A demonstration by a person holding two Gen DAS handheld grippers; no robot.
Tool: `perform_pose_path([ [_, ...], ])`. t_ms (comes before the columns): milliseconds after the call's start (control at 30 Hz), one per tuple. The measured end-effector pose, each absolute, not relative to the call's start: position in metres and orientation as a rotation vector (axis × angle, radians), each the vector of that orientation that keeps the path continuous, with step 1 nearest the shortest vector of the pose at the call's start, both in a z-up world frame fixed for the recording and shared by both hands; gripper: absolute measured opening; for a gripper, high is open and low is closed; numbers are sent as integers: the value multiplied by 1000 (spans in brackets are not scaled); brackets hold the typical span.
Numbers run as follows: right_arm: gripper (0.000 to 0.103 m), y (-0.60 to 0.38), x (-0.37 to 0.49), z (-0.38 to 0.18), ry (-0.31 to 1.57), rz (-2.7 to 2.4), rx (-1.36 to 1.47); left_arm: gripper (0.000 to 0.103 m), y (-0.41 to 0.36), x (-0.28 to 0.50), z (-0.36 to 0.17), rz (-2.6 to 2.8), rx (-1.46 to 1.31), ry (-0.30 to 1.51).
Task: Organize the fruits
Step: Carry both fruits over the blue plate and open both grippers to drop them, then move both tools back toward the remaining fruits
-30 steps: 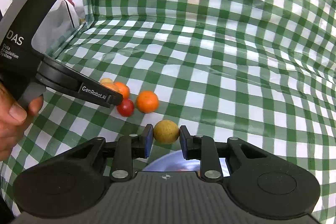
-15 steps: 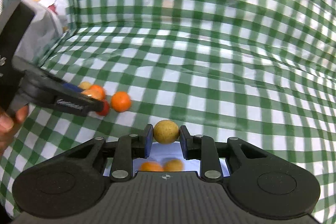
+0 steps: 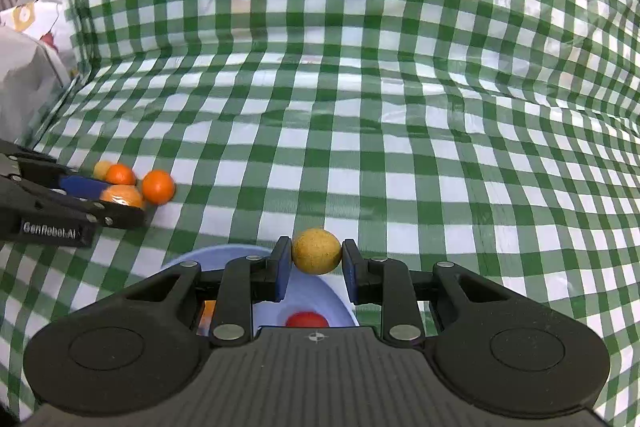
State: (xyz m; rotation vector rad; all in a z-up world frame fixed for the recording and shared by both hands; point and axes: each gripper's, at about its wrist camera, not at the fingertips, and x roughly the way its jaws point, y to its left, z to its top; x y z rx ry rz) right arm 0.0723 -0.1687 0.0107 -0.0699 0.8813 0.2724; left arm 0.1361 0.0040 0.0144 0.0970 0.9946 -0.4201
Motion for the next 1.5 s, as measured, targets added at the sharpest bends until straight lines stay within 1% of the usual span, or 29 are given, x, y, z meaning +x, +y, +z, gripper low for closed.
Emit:
perform_pose_path([
  [233, 28, -163, 61, 7, 922, 340, -136, 45, -36, 108, 7, -560, 198, 984],
  [700, 28, -168, 58, 1, 959, 365, -156, 45, -60, 98, -3, -660, 260, 998],
  [767, 28, -167, 59, 0, 967, 376, -157, 47, -64, 95, -5, -708, 268, 1009],
  [833, 40, -165, 59, -2, 972, 378, -168, 50, -66, 91, -6, -729, 277, 1006],
  [867, 51, -164, 59, -3, 972, 371, -173, 53, -66, 90, -6, -738, 278, 1003],
  [900, 52, -163, 60, -3, 966, 368, -176, 53, -66, 90, -6, -745, 276, 999],
  [1300, 52, -162, 66, -4, 949, 328, -157, 52, -58, 96, -4, -694, 254, 1011],
  [1400, 52, -158, 69, -3, 940, 324, -156, 51, -54, 99, -3, -664, 244, 1020],
  [1500, 52, -153, 71, -1, 934, 321, -156, 46, -47, 103, -5, -622, 246, 1034],
])
